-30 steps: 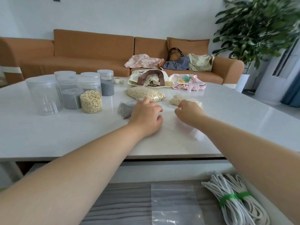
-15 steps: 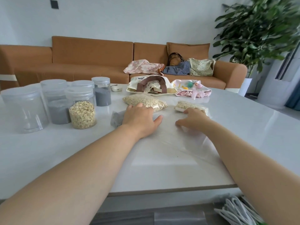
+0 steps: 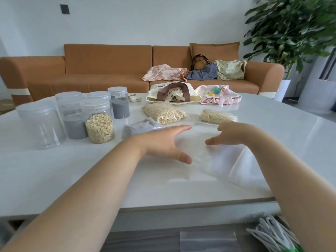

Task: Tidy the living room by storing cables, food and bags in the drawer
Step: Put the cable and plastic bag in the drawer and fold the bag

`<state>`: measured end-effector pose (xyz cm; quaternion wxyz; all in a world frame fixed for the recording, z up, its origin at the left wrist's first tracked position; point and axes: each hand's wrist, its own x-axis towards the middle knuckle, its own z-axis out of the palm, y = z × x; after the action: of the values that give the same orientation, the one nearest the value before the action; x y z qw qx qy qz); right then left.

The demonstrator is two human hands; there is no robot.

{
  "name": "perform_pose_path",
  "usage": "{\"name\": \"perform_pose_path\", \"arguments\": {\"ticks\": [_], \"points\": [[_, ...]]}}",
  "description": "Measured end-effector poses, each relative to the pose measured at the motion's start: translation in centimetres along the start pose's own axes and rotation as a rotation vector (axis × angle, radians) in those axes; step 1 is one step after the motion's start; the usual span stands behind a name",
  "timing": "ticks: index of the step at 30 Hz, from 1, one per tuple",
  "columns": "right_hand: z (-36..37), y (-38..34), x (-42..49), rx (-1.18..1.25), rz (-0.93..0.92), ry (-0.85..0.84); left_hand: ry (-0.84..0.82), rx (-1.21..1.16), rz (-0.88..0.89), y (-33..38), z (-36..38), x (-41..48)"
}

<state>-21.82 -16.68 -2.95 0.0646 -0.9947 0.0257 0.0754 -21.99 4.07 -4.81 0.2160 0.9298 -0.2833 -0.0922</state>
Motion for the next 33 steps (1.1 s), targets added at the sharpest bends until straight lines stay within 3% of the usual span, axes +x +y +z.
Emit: {"name": "perform_pose_path", "arguments": {"ticks": [3,9,18,21,25,28,31,33], "points": [[-0.8,1.0,-1.1,-0.058,0.019,-0.018,-0.094,0.189,-0.042,0.2,0.2,-0.2],[-1.4,1.4,-2.0,-0.181,0.033,-0.093,0.026,0.178,-0.027,0.7,1.0,-0.6],[-0.8,0.6,-1.9,-0.095,-0.017,-0.069,0.055,0.091,0.003,0.5,1.2,-1.0],[-1.0,1.3,-1.7,0.149,-0.130,0.011,0.079,-0.186,-0.033,0.5,0.7,-1.3],[-1.5,1.2,-2.4,0.367,-0.391,0.242,0.345,-0.564,-0.128,0.2,0.1,-0.8],[-2.2,0.7,-2.9,0.388,-0.511,0.344,0.414,-0.730,-0.147,0.1,-0.4,-0.8],[-2.7,0.2,-3.0,0.337,-0.515,0.473,0.444,-0.996,-0.072,0.1,-0.7,-0.9],[-3.0,-0.1,-3.4,0.285,-0.449,0.544,0.575,-0.944,-0.092,0.6,-0.7,-1.1]]}}
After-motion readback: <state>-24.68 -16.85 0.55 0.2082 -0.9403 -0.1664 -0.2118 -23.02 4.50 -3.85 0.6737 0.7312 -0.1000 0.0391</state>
